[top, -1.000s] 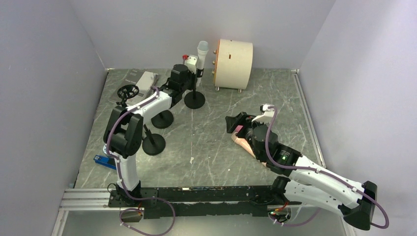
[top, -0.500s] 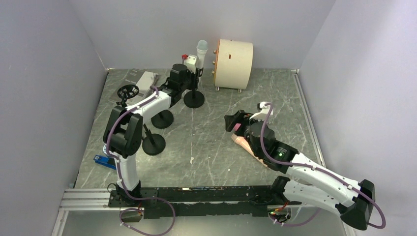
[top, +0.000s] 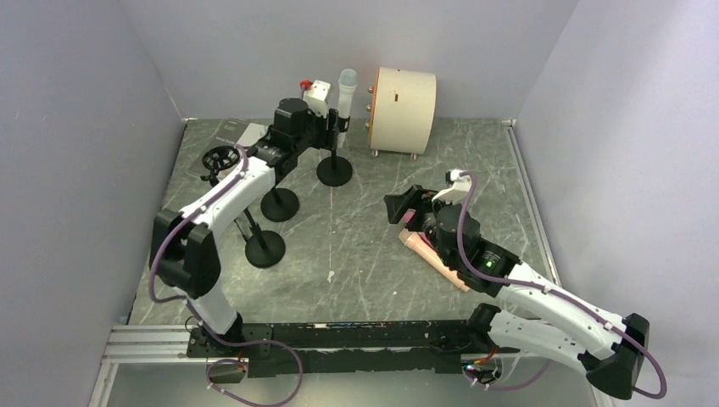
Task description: Attach the microphones to the stand
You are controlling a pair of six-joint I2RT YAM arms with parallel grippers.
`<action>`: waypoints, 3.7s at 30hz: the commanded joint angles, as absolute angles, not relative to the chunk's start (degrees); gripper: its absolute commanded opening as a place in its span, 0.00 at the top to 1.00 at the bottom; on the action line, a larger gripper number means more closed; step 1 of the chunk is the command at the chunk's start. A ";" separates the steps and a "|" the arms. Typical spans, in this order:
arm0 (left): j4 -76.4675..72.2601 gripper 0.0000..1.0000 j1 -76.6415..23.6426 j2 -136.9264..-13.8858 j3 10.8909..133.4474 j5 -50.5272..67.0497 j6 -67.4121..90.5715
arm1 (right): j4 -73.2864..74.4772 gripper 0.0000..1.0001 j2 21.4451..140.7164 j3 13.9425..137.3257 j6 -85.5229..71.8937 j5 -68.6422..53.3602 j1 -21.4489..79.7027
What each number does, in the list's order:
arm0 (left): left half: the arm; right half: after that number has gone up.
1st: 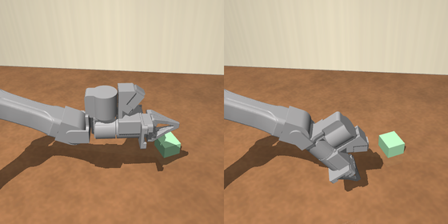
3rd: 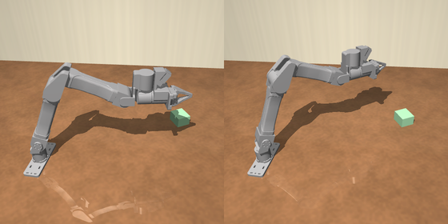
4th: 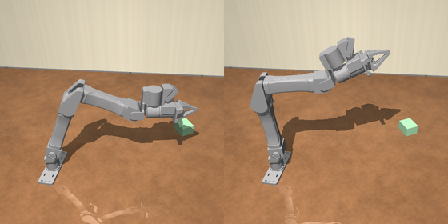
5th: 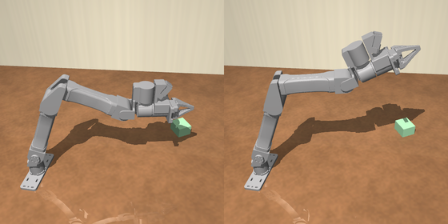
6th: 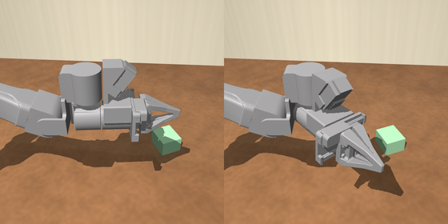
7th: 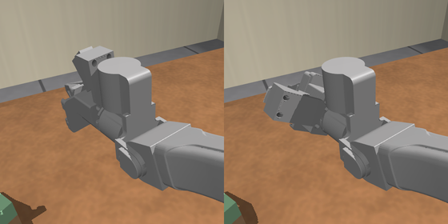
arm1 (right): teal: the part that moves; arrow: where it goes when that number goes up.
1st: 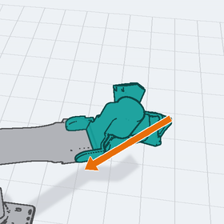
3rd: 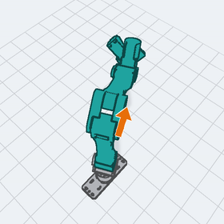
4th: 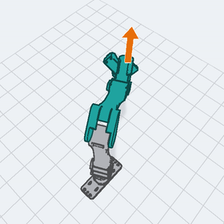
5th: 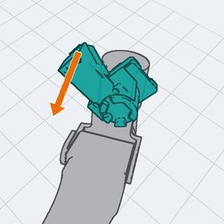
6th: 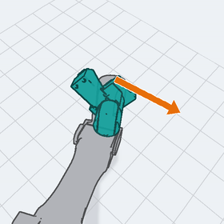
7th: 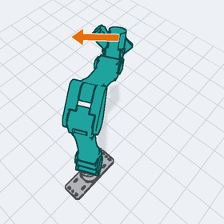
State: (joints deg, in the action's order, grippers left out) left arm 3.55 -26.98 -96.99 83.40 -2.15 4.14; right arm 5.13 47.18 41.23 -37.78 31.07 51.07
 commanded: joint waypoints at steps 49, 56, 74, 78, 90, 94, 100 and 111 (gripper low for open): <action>36.72 0.06 -27.51 -49.39 72.60 -20.73 9.01 | -10.92 0.09 125.76 107.59 -26.65 0.86 50.33; 37.69 0.06 -27.51 -49.01 72.73 -20.87 9.75 | -10.86 0.30 128.23 109.96 -26.76 0.88 50.25; 38.06 0.06 -27.50 -49.67 72.78 -14.73 10.83 | -8.00 0.73 109.74 92.72 -27.44 4.71 50.14; 38.06 0.09 -27.51 -50.00 72.81 -13.60 11.49 | -5.74 0.75 104.07 86.63 -28.09 5.01 49.96; 37.34 0.16 -27.44 -51.92 72.07 -7.83 12.66 | -1.55 0.77 89.79 72.21 -29.58 7.04 49.57; 38.24 0.16 -27.51 -53.75 72.76 -6.61 12.45 | -0.27 0.77 86.34 68.98 -29.48 9.63 49.48; 34.28 0.18 -27.47 -55.77 71.61 8.00 10.55 | 1.19 0.71 84.29 66.04 -30.18 9.48 49.23; 29.24 0.18 -27.44 -58.13 68.39 22.94 7.77 | 3.08 0.29 78.74 65.82 -31.46 7.62 47.67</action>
